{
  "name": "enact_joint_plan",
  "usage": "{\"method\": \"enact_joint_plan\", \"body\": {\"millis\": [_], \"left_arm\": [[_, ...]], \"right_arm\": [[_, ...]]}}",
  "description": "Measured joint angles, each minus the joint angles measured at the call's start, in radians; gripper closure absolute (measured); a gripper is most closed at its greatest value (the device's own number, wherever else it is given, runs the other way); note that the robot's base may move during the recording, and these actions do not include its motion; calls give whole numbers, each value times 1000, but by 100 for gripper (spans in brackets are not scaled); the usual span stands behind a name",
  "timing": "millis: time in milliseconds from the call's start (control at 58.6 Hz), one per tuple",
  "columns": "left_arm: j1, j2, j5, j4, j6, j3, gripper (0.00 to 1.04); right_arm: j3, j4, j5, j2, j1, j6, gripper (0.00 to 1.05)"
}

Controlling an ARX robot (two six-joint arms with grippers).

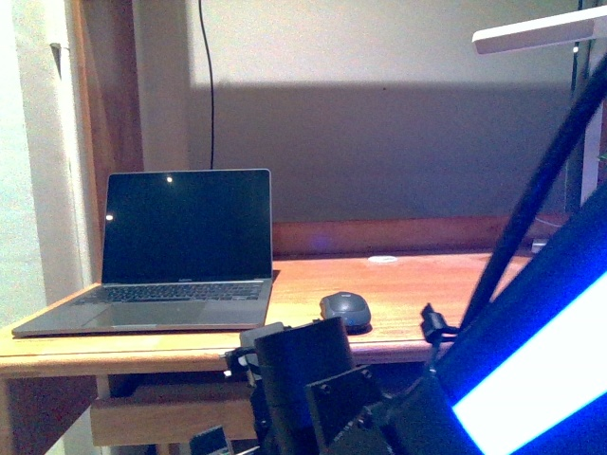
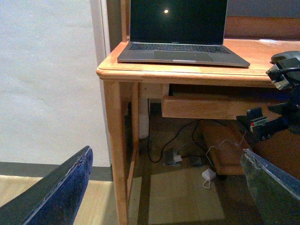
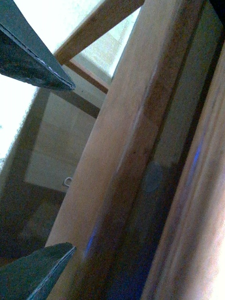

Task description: Place mouse

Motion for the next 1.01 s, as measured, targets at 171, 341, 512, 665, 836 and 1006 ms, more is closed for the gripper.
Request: {"method": "enact_joint_plan", "body": {"millis": [171,341,512,665,836,1006], "left_arm": [[0,0,0,0,0,0,8],[0,0,0,0,0,0,8],[0,0,0,0,0,0,8],[0,0,0,0,0,0,8],[0,0,0,0,0,0,8],[0,0,0,0,0,0,8]], "right_arm": [[-232,88,-39,-182,-40,19,7],[-530,178,-95,-480,-113,4,7],[-823,148,-166,-801,-190,28,7],[-1036,83,-226,-1136,-240,50,7],[-1188,-94,-233,-1508,-274,88,7],[-1261,-383,-245,-1880,-309,144,7]]}}
